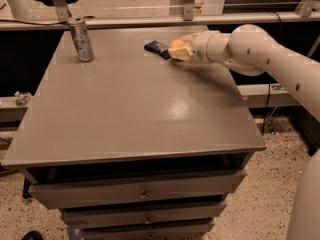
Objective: Move orange near rxbar blueberry
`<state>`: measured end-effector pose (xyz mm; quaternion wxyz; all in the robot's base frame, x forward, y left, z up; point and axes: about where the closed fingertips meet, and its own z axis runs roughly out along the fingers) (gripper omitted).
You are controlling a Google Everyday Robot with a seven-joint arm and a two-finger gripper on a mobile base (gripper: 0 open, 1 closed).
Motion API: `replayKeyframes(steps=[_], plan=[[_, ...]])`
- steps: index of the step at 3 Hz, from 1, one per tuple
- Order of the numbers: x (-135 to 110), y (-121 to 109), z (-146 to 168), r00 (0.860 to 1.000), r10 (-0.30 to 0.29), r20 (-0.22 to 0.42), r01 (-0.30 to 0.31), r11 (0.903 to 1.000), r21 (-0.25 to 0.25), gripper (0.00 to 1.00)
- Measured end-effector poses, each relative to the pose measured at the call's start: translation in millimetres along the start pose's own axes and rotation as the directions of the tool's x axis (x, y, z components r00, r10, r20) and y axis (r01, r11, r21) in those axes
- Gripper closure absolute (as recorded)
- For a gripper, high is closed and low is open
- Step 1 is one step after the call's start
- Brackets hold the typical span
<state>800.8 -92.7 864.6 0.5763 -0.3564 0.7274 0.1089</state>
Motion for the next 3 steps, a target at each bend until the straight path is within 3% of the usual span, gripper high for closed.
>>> replayKeyframes(steps=[3], plan=[[5.8,0.6,1.2,1.000,0.028,-0.006,-0.028,0.9996,-0.001,0.13]])
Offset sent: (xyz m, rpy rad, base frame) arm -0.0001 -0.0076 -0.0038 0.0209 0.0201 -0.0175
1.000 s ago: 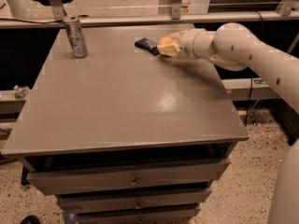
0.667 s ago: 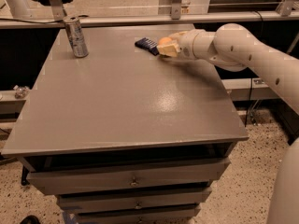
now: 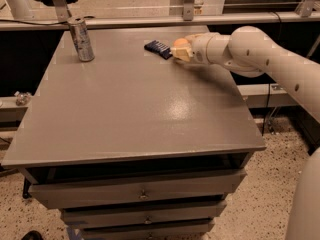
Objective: Move orange near rxbar blueberry
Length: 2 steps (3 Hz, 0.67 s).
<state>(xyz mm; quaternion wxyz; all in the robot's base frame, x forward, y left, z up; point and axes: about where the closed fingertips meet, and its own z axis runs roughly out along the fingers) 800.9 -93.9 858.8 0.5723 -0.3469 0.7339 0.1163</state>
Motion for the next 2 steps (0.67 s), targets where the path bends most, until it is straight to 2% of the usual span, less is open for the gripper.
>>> replayKeyframes(steps=[1,2], plan=[[1.0,-0.4,-1.8,1.000,0.003,-0.003,-0.003,1.0000,0.004,0.00],[1.9,-0.7,-2.7,1.000,0.005,-0.005,-0.005,1.0000,0.007,0.00]])
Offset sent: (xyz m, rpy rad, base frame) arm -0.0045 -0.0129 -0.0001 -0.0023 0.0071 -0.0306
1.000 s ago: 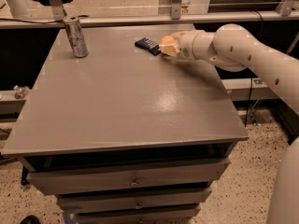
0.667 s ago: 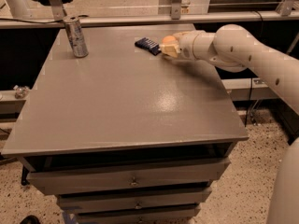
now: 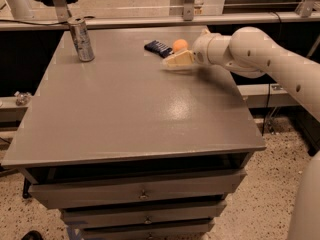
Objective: Move orange near rxbar blueberry
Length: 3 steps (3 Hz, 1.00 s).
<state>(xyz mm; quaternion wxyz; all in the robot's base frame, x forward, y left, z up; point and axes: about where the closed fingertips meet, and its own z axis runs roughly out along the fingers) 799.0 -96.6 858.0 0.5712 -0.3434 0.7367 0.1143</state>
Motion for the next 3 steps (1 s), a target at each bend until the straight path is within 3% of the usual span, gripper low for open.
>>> replayKeyframes(steps=[2,3], plan=[[2.7,-2.4,-10.3,1.000,0.003,-0.006,-0.003,0.9999,0.012,0.00],[-3.9,-1.4,-34.3,1.000,-0.009,0.013,0.009,1.0000,0.003,0.00]])
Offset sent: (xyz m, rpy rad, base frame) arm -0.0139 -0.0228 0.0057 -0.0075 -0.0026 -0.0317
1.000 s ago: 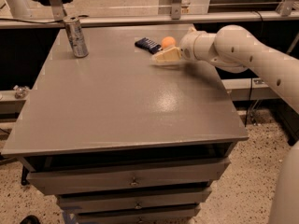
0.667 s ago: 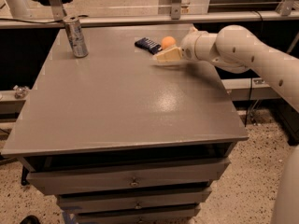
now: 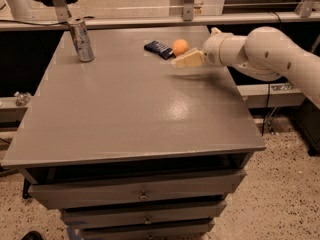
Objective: Move orange near rxbar blueberry
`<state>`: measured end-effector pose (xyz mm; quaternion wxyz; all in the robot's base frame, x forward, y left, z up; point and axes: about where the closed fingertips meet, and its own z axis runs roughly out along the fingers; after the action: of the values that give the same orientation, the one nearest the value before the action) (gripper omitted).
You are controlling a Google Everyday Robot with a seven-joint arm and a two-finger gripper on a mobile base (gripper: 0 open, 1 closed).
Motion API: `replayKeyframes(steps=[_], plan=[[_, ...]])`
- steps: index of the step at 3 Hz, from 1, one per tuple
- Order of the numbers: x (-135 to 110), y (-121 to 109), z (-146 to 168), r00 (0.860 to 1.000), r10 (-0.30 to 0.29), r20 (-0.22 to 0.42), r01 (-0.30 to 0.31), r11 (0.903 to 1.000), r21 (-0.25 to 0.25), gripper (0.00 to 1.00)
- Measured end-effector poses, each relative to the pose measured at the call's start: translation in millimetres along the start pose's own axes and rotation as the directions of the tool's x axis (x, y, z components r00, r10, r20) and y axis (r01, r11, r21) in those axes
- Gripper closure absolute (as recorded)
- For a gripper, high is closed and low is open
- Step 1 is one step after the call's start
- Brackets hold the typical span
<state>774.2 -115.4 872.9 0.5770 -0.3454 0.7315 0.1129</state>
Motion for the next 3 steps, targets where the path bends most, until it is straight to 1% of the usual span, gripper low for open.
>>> replayKeyframes(steps=[1,2,3], plan=[[-6.1,5.3,-43.1,1.000,-0.015,0.027,0.016,0.9997,-0.016,0.00],[-11.0,14.5,-89.3,0.997,-0.039,0.063,0.043,0.9967,-0.068,0.00],[-8.5,31.7,-129.3,0.994,-0.072,0.081,0.085,0.9815,-0.172,0.00]])
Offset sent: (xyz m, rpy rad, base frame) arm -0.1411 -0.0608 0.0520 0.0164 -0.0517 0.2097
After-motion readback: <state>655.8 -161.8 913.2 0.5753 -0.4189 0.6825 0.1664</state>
